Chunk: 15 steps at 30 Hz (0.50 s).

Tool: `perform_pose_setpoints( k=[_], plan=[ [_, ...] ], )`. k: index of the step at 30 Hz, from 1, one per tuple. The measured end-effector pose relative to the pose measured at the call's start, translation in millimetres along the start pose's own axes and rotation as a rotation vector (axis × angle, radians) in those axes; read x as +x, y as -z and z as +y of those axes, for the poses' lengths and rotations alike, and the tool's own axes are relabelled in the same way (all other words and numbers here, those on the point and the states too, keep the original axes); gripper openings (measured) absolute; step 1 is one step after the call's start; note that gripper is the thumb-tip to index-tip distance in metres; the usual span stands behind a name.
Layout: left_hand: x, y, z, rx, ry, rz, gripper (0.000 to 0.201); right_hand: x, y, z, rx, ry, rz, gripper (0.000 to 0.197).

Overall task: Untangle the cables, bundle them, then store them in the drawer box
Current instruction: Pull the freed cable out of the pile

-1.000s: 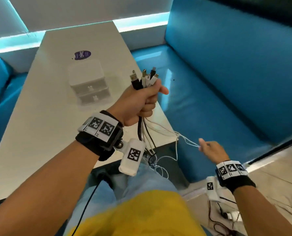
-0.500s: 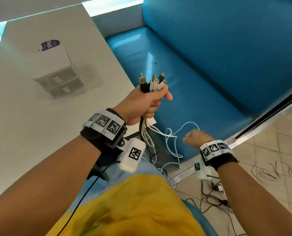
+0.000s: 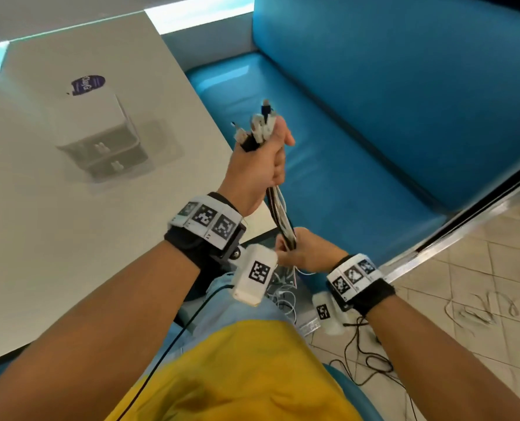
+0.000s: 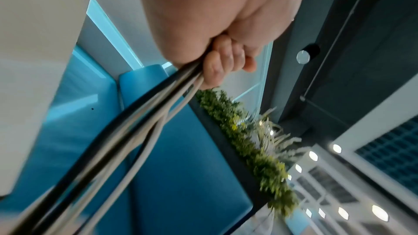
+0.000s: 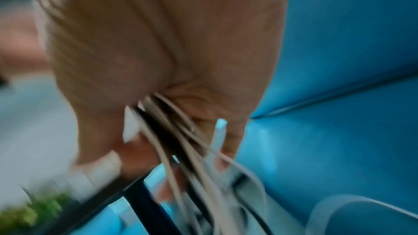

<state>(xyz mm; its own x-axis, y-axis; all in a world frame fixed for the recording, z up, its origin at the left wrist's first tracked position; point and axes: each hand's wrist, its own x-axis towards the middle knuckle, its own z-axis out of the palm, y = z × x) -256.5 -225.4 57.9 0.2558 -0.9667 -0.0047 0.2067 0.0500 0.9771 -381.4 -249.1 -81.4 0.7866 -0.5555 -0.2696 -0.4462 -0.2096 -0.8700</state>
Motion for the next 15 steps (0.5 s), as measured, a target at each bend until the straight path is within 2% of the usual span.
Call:
perform_pose_setpoints(
  k=[3,6,9,10,11,12,13,15],
  plan=[
    [4,9,21,-0.073,-0.038,0.001,0.035,1,-17,64,-0.022,-0.267,0.035,0.039],
    [-2,20,17,0.07,0.011,-0.057,0.035,1,-16,103,-0.079,-0.446,0.065,0.037],
    [-8,24,6,0.23,0.041,-0.134,0.035,8,3,100,-0.242,-0.434,-0.223,0.024],
    [-9,25,5,0.248,0.049,-0.15,0.035,10,10,92,-0.284,-0.416,-0.291,0.034],
    [-8,26,5,0.262,0.058,-0.162,0.036,13,19,84,-0.326,-0.396,-0.322,0.054],
    [-8,26,5,0.282,0.067,-0.172,0.037,14,31,69,-0.358,-0.368,-0.311,0.072],
    [-9,25,6,0.307,0.077,-0.181,0.038,14,44,49,-0.358,-0.325,-0.259,0.079],
    [-12,22,4,0.353,0.087,-0.204,0.041,12,67,5,-0.199,-0.158,-0.064,0.065]
  ],
)
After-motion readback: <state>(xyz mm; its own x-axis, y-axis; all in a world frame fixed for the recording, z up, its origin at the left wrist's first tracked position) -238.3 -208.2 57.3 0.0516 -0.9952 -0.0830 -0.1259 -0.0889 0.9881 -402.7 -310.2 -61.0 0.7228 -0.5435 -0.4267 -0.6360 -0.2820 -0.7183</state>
